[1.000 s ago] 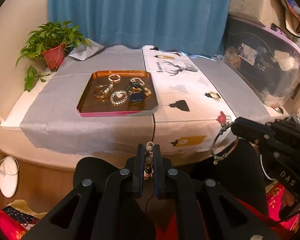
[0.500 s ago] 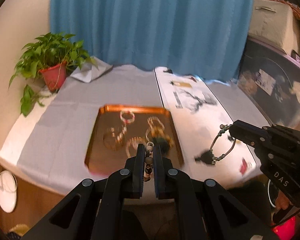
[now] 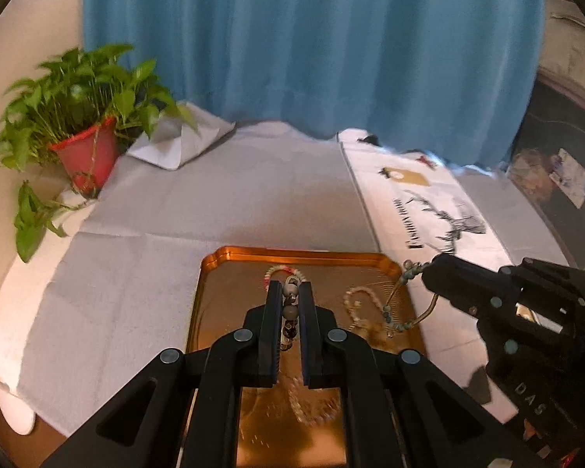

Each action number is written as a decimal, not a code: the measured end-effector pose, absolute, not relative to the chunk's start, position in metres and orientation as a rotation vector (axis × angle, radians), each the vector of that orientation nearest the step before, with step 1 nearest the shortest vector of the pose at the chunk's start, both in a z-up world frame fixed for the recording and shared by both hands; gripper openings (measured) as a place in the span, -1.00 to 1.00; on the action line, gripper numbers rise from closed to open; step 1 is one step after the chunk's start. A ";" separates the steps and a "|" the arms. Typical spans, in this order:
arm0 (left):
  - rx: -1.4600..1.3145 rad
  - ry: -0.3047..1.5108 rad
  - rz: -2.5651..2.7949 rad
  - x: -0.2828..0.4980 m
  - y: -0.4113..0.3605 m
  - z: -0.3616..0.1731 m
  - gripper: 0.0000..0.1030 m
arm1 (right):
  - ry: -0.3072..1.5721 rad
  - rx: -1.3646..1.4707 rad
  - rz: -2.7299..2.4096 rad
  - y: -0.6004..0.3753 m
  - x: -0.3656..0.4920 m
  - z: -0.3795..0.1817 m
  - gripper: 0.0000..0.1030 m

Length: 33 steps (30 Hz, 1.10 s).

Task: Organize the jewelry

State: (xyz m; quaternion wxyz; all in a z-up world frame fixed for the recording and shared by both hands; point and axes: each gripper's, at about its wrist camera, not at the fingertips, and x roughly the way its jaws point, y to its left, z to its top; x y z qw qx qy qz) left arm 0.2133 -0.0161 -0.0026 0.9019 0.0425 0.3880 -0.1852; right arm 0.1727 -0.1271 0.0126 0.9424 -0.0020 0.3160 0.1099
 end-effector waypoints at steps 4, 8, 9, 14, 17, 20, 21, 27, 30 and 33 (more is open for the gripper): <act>0.096 0.846 -0.353 0.236 -0.013 -0.027 -0.89 | 0.687 0.002 0.230 -0.121 0.198 -0.013 -0.88; 0.117 0.880 -0.333 0.246 -0.012 -0.044 -0.78 | 0.718 -0.005 0.226 -0.115 0.212 -0.033 -0.88; 0.121 0.888 -0.333 0.247 -0.012 -0.046 -0.37 | 0.729 -0.006 0.220 -0.114 0.216 -0.037 -0.86; 0.139 0.866 -0.202 0.242 0.001 -0.048 0.87 | 0.848 -0.014 0.203 -0.112 0.225 -0.056 0.01; 0.089 0.888 -0.196 0.235 0.012 -0.042 0.89 | 0.841 -0.062 0.177 -0.110 0.212 -0.056 0.57; 0.089 0.877 -0.183 0.216 0.016 -0.026 0.89 | 0.808 -0.078 0.172 -0.109 0.192 -0.040 0.57; 0.097 0.865 -0.175 0.206 0.017 -0.019 0.89 | 0.790 -0.071 0.155 -0.110 0.181 -0.031 0.58; 0.134 0.768 -0.151 0.125 0.019 0.015 0.98 | 0.697 -0.018 0.013 -0.117 0.112 0.010 0.75; 0.161 0.743 -0.124 0.092 0.019 0.019 0.98 | 0.666 0.005 -0.018 -0.113 0.074 0.016 0.80; 0.176 0.738 -0.101 0.070 0.023 0.018 0.98 | 0.674 -0.003 -0.030 -0.106 0.052 0.014 0.80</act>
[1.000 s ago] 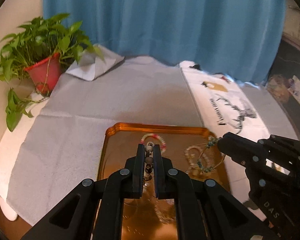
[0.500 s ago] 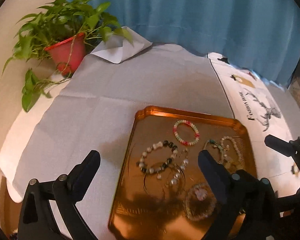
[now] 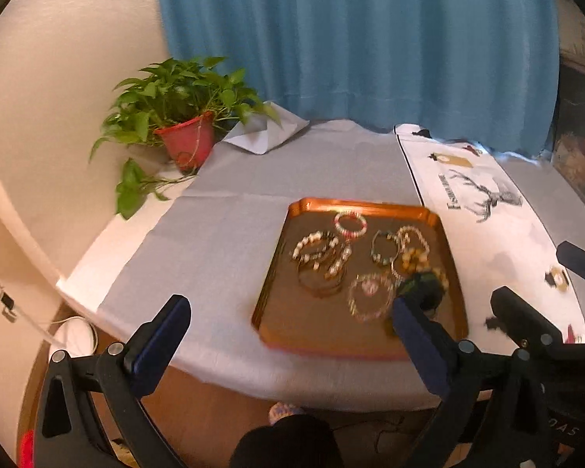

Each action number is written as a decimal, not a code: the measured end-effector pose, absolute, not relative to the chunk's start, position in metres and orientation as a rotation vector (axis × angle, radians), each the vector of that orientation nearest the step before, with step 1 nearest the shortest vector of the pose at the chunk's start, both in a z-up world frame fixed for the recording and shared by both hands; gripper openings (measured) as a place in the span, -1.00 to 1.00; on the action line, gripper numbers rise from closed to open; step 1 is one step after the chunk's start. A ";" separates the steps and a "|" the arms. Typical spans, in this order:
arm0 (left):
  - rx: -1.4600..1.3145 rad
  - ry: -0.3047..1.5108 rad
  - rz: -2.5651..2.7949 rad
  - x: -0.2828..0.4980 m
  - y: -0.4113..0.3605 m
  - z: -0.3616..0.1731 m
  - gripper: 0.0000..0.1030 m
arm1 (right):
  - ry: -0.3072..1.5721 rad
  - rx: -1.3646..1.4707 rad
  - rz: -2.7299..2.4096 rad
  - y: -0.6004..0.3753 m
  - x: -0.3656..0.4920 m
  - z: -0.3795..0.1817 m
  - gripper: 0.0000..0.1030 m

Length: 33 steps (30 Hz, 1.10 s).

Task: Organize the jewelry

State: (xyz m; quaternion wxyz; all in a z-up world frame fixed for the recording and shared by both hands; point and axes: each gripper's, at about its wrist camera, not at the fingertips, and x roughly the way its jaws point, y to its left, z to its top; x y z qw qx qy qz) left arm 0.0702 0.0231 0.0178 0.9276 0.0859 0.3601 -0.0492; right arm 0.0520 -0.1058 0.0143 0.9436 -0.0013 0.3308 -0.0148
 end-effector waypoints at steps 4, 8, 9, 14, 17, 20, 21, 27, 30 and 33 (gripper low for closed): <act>0.159 0.747 -0.091 0.052 0.031 0.016 0.98 | 0.695 0.015 -0.026 -0.100 0.031 0.011 0.80; 0.156 0.743 -0.091 0.037 0.034 0.017 0.98 | 0.710 0.011 -0.031 -0.096 0.018 0.008 0.80; 0.157 0.743 -0.092 0.035 0.034 0.017 0.98 | 0.711 0.012 -0.032 -0.095 0.016 0.008 0.80; 0.175 0.742 -0.099 0.028 0.033 0.018 0.98 | 0.713 0.010 -0.042 -0.096 0.005 0.008 0.80; 0.176 0.735 -0.096 0.026 0.033 0.018 0.99 | 0.716 0.011 -0.049 -0.097 0.001 0.007 0.80; 0.185 0.730 -0.092 0.024 0.032 0.019 0.99 | 0.717 0.005 -0.054 -0.097 0.000 0.008 0.80; 0.189 0.727 -0.089 0.024 0.031 0.019 0.99 | 0.717 0.006 -0.053 -0.097 0.000 0.008 0.80; 0.184 0.720 -0.082 0.023 0.033 0.021 0.99 | 0.712 0.005 -0.050 -0.097 -0.001 0.009 0.80; 0.190 0.716 -0.080 0.022 0.032 0.022 0.99 | 0.710 0.003 -0.048 -0.095 -0.002 0.010 0.80; 0.195 0.717 -0.080 0.022 0.032 0.022 0.99 | 0.711 0.003 -0.048 -0.095 -0.002 0.010 0.80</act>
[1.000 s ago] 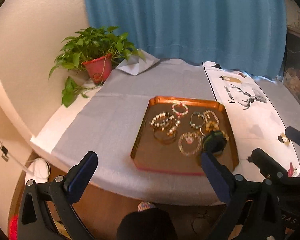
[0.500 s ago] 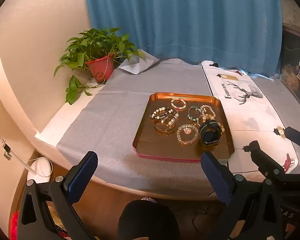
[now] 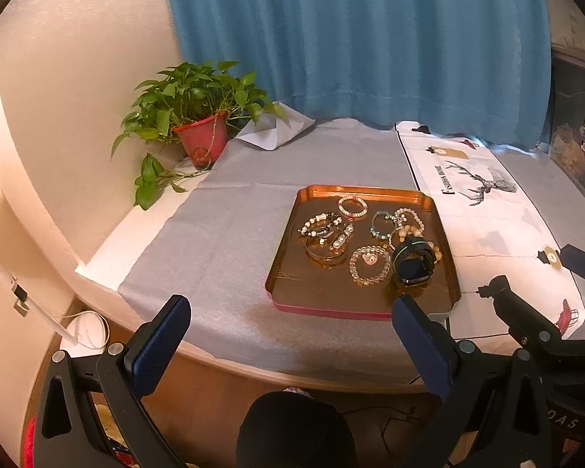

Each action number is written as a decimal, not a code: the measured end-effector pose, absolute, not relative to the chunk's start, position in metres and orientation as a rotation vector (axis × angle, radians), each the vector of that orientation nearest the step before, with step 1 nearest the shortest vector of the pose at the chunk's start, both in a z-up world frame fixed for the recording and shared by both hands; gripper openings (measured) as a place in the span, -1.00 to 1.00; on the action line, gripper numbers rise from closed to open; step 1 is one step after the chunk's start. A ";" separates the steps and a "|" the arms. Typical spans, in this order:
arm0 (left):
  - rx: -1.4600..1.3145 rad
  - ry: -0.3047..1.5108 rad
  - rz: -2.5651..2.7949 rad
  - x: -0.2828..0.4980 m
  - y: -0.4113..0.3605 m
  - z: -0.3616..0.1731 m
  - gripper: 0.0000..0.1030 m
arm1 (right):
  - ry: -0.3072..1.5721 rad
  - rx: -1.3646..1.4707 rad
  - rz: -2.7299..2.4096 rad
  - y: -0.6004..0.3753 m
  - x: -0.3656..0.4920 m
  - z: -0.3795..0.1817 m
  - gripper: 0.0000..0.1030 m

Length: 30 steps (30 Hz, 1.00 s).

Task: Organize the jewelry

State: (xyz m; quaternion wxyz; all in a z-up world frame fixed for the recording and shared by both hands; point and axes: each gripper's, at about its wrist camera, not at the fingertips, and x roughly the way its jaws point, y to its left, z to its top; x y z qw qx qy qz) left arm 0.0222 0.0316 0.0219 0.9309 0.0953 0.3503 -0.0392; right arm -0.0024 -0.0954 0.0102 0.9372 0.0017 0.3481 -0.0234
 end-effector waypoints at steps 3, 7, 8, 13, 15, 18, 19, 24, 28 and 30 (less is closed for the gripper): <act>0.191 0.718 -0.079 0.022 0.032 0.023 0.99 | 0.711 0.004 -0.050 -0.095 -0.002 0.010 0.80; 0.190 0.724 -0.079 0.022 0.032 0.022 0.99 | 0.710 0.004 -0.051 -0.095 -0.002 0.011 0.80; 0.191 0.724 -0.079 0.022 0.031 0.022 0.99 | 0.710 0.003 -0.051 -0.095 -0.002 0.011 0.80; 0.190 0.722 -0.079 0.021 0.031 0.022 0.99 | 0.710 0.002 -0.052 -0.095 -0.002 0.011 0.80; 0.192 0.720 -0.079 0.021 0.031 0.022 0.99 | 0.713 0.001 -0.053 -0.096 -0.001 0.013 0.80; 0.195 0.720 -0.076 0.021 0.031 0.022 0.99 | 0.712 0.000 -0.051 -0.096 -0.001 0.013 0.80; 0.192 0.721 -0.078 0.021 0.031 0.022 0.99 | 0.712 -0.001 -0.051 -0.096 -0.001 0.013 0.80; 0.190 0.721 -0.077 0.021 0.031 0.022 0.99 | 0.711 -0.001 -0.053 -0.096 -0.001 0.013 0.80; 0.191 0.721 -0.078 0.021 0.031 0.023 0.99 | 0.714 0.000 -0.051 -0.096 -0.001 0.013 0.80; 0.192 0.720 -0.077 0.021 0.031 0.023 0.99 | 0.712 -0.001 -0.052 -0.097 -0.001 0.014 0.80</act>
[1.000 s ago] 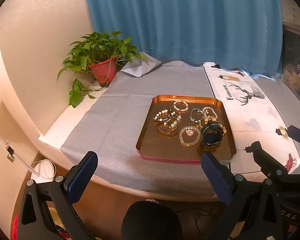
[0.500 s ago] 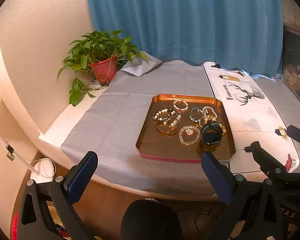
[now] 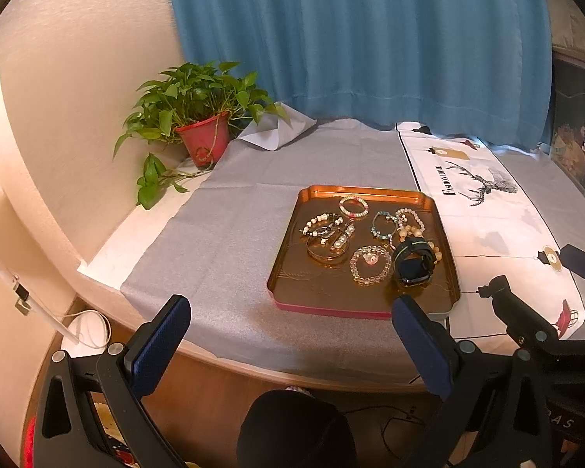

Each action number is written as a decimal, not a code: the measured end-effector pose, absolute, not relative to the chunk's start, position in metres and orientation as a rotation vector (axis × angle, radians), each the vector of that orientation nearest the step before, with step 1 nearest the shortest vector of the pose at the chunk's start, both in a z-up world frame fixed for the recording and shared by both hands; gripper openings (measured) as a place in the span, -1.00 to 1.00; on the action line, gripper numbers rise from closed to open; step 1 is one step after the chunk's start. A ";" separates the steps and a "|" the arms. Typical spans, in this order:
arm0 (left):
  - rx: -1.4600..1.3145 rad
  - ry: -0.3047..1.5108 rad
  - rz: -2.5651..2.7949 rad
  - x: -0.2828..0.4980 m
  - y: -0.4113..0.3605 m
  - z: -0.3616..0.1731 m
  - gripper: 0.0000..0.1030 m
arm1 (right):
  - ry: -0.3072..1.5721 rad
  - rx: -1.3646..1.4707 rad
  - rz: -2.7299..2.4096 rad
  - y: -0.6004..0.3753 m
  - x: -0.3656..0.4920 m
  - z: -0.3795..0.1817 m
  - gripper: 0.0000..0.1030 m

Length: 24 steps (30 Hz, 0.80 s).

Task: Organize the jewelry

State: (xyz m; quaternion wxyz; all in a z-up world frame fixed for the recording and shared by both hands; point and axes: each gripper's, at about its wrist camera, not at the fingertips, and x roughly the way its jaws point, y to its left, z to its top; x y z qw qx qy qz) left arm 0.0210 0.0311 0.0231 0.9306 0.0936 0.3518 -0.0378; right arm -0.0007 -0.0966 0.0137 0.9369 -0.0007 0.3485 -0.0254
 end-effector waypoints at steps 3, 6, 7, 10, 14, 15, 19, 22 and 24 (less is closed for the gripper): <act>0.191 0.720 -0.078 0.021 0.031 0.023 0.99 | 0.713 0.001 -0.051 -0.097 -0.001 0.013 0.80; 0.191 0.720 -0.076 0.020 0.031 0.023 0.99 | 0.713 0.000 -0.051 -0.096 -0.001 0.013 0.80; 0.192 0.720 -0.076 0.020 0.030 0.023 0.99 | 0.712 -0.001 -0.051 -0.096 -0.001 0.013 0.80; 0.193 0.720 -0.075 0.020 0.030 0.023 0.99 | 0.714 0.000 -0.051 -0.096 -0.001 0.013 0.80; 0.191 0.719 -0.075 0.020 0.031 0.024 0.99 | 0.713 -0.001 -0.050 -0.096 -0.001 0.013 0.80; 0.192 0.720 -0.074 0.020 0.031 0.024 0.99 | 0.713 -0.001 -0.050 -0.097 -0.001 0.013 0.80; 0.194 0.719 -0.072 0.020 0.031 0.024 0.99 | 0.714 -0.002 -0.049 -0.098 -0.002 0.013 0.80; 0.199 0.717 -0.065 0.022 0.034 0.025 0.99 | 0.715 -0.003 -0.046 -0.098 -0.002 0.013 0.80; 0.197 0.717 -0.069 0.025 0.037 0.027 0.99 | 0.716 -0.003 -0.045 -0.099 -0.002 0.013 0.80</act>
